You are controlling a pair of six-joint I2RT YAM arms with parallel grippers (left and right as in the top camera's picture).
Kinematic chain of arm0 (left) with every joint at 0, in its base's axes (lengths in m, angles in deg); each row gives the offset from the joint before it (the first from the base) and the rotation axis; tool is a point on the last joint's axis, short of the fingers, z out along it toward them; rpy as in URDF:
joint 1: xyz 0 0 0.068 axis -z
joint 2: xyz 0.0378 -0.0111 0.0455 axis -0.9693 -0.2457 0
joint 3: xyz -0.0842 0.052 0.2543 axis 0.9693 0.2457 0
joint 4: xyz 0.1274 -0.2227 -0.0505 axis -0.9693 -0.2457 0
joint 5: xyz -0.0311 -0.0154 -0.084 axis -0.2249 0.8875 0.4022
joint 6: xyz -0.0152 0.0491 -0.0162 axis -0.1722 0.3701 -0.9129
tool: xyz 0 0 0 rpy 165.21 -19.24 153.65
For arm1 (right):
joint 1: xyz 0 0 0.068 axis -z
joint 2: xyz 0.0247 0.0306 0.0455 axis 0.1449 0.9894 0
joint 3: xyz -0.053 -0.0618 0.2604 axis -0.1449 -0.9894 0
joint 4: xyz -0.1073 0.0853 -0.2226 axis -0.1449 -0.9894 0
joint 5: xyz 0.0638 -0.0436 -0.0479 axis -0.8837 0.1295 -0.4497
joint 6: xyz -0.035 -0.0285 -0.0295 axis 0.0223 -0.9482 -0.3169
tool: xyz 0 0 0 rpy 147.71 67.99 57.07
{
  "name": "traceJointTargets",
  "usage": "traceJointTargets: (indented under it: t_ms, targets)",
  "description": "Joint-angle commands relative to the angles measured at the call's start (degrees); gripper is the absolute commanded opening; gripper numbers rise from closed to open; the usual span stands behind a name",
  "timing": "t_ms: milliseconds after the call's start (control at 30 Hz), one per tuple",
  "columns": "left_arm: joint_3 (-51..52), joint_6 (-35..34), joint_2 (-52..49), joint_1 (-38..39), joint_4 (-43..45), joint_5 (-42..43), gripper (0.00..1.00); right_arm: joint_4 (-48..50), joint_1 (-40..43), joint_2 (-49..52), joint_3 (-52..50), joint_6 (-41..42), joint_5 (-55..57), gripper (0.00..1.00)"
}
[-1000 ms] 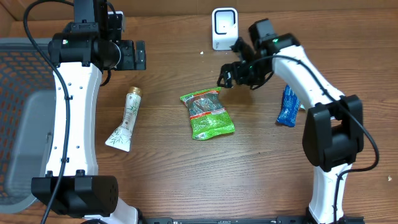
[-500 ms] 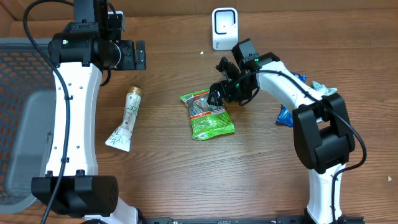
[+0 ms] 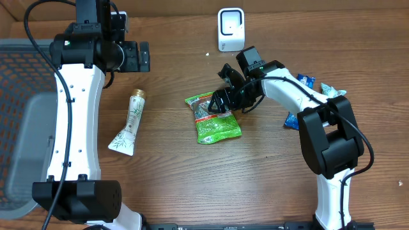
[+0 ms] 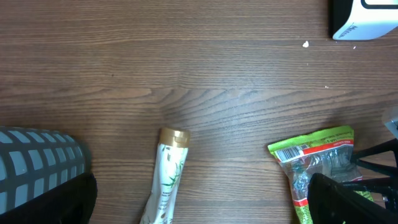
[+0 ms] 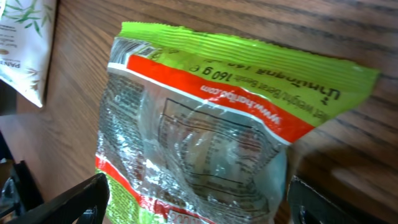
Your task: Scan the item barcode
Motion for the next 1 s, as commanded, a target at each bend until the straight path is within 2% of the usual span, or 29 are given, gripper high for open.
traceJointTargets:
  t_ms: [0, 233, 333, 500, 567, 700, 767, 967]
  targets:
    - [0.2, -1.0, 0.1, 0.4, 0.0, 0.4, 1.00, 0.6, -0.2, 0.1, -0.3, -0.3, -2.1, 0.93]
    - [0.2, -1.0, 0.1, 0.4, 0.0, 0.4, 1.00, 6.9, -0.2, 0.1, -4.2, 3.5, -2.2, 0.91]
    - [0.2, -1.0, 0.1, 0.4, 0.0, 0.4, 1.00, 12.1, -0.2, 0.1, -6.7, 8.1, -2.1, 0.82]
    - [0.2, -1.0, 0.1, 0.4, 0.0, 0.4, 1.00, 17.1, -0.2, 0.1, -9.2, 15.2, 2.1, 0.75]
    - [0.2, -1.0, 0.1, 0.4, 0.0, 0.4, 1.00, 17.9, -0.2, 0.1, -9.2, 16.9, 2.8, 0.67]
    - [0.2, -1.0, 0.1, 0.4, 0.0, 0.4, 1.00, 18.1, -0.4, 0.1, -9.2, 17.8, 2.8, 0.40]
    - [0.2, -1.0, 0.1, 0.4, 0.0, 0.4, 1.00, 18.1, -0.4, 0.1, -9.2, 17.8, 2.8, 0.29]
    - [0.2, -1.0, 0.1, 0.4, 0.0, 0.4, 1.00, 17.6, 0.2, -0.2, -8.9, 17.8, 1.7, 0.04]
